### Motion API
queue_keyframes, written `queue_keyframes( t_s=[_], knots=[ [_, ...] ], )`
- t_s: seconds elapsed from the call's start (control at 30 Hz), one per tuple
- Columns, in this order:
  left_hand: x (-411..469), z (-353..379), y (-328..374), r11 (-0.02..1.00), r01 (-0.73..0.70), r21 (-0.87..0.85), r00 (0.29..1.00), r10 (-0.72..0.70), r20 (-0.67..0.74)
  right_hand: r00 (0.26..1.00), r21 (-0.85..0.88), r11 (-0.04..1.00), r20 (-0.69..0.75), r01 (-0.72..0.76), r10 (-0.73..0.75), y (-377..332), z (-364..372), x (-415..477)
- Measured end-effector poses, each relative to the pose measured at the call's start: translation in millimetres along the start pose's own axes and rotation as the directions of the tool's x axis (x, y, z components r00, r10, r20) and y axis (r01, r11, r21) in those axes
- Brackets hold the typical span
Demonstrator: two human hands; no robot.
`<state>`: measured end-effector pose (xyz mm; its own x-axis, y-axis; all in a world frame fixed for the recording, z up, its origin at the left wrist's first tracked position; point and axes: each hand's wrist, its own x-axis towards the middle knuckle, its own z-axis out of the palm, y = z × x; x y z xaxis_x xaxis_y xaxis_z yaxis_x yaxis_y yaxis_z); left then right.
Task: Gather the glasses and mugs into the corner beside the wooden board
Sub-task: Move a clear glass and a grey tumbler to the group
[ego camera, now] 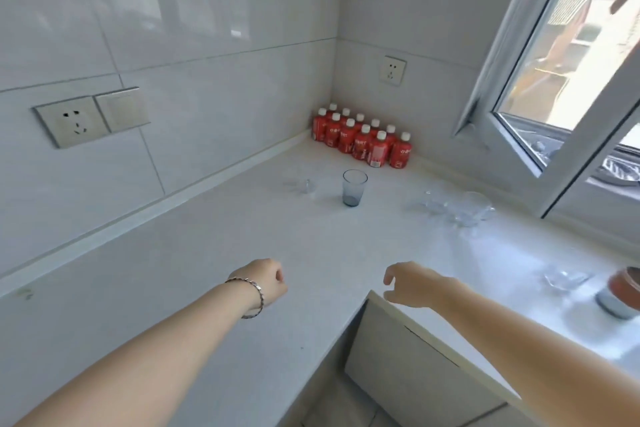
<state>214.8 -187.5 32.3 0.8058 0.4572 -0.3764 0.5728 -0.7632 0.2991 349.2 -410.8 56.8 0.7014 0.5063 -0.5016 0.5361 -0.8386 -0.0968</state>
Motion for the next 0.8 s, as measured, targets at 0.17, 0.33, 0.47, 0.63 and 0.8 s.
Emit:
queue_keyframes(
  t_s=[0.17,0.33,0.47,0.63,0.8],
  knots=[
    [58.5,-4.5,44.4,0.999,-0.017,0.037,1.000,0.017,-0.001,0.999,0.082,0.996,-0.023,-0.037,0.039,54.2,-21.8,52.3],
    [138.0,-20.6,60.4,0.998,-0.012,0.060,1.000,0.012,0.000,0.998,0.132,0.990,-0.026,-0.049,0.052,74.2,-43.8,124.7],
    [222.8,-38.1,62.6,0.999,0.020,0.030,1.000,-0.019,-0.018,0.997,0.135,0.990,-0.059,-0.038,0.046,72.4,-80.2,203.2],
    [312.9,-56.4,52.1,0.994,0.100,0.043,0.995,-0.101,0.017,0.996,0.173,0.984,-0.074,-0.033,0.047,46.5,-126.8,301.4],
    [367.6,-68.5,43.0,0.986,0.157,0.064,0.987,-0.159,0.028,0.999,0.214,0.976,-0.031,0.035,-0.029,25.7,-135.2,371.8]
  ],
)
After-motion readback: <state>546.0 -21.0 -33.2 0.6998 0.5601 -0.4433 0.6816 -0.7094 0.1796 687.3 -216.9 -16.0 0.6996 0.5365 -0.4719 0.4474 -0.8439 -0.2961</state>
